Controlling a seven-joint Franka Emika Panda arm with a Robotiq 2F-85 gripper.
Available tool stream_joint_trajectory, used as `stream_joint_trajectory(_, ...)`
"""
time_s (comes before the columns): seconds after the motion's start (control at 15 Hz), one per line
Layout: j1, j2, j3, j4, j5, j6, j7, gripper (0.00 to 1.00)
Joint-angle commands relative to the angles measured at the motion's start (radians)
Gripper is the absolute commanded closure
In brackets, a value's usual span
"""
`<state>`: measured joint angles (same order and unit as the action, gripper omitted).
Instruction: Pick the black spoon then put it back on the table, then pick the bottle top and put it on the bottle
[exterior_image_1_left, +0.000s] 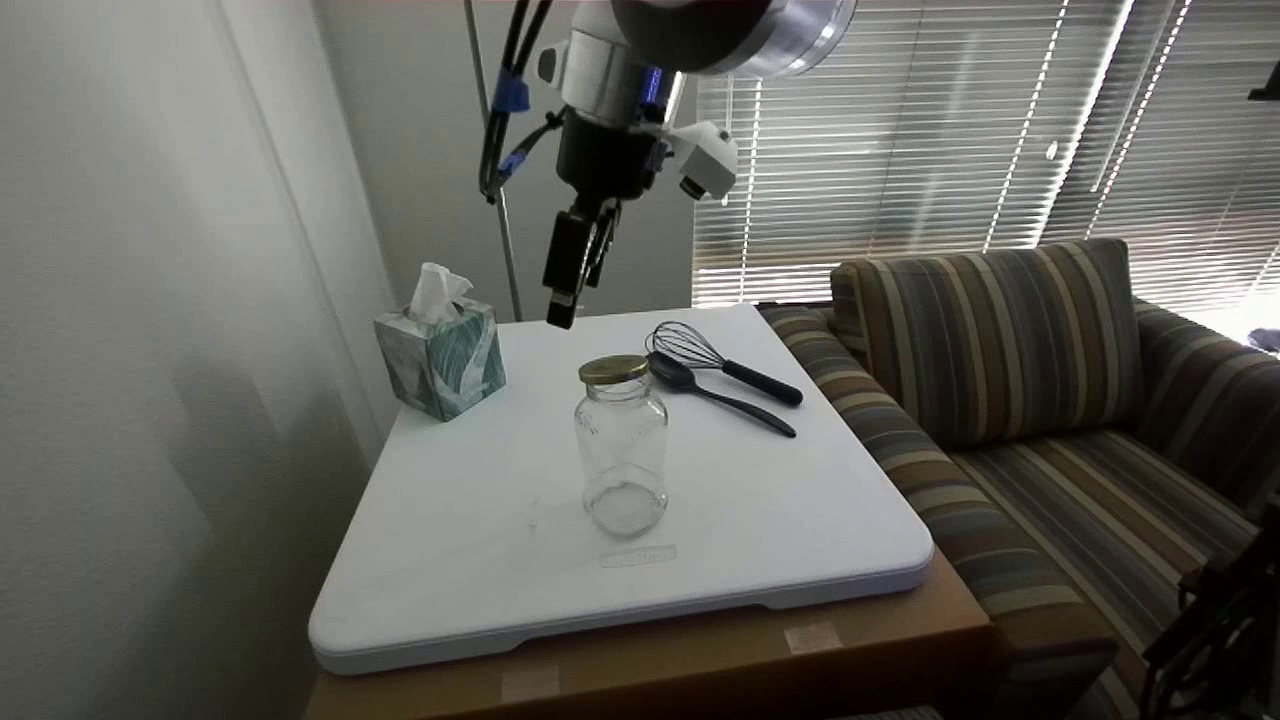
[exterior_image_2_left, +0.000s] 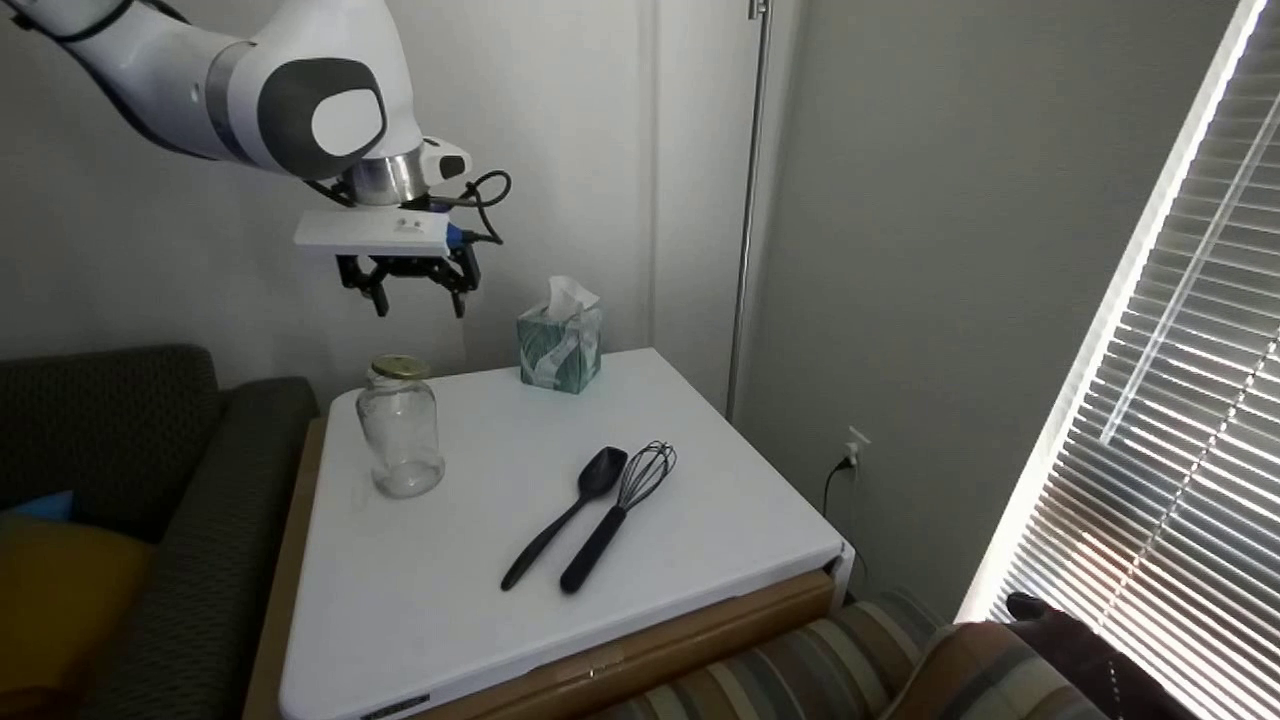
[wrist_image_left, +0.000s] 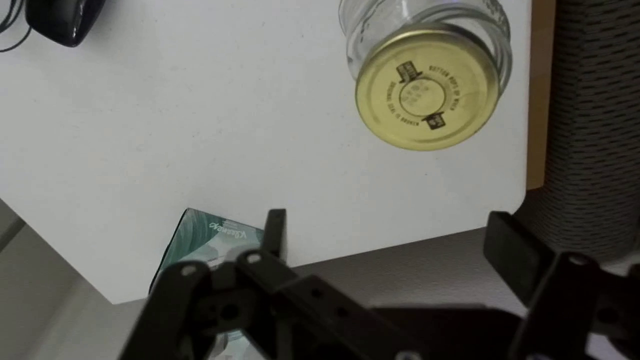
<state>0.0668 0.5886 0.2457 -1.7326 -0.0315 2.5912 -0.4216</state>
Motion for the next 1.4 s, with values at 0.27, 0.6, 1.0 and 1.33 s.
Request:
stream_joint_trajectory(0.27,-0.014,0.044,-0.042,0.028,0.007,0.032,0.044,0.48)
stream_joint_trajectory(0.6,-0.036,0.153,-0.052,0.105,0.017,0.031,0.06,0.82)
stream_joint_trajectory(1.0,-0.089,0.265,-0.011,0.23,0.064,-0.052,0.03,1.0)
stream_joint_trajectory(1.33,-0.139,0.325,0.016,0.374,0.138,-0.258,-0.004,1.0)
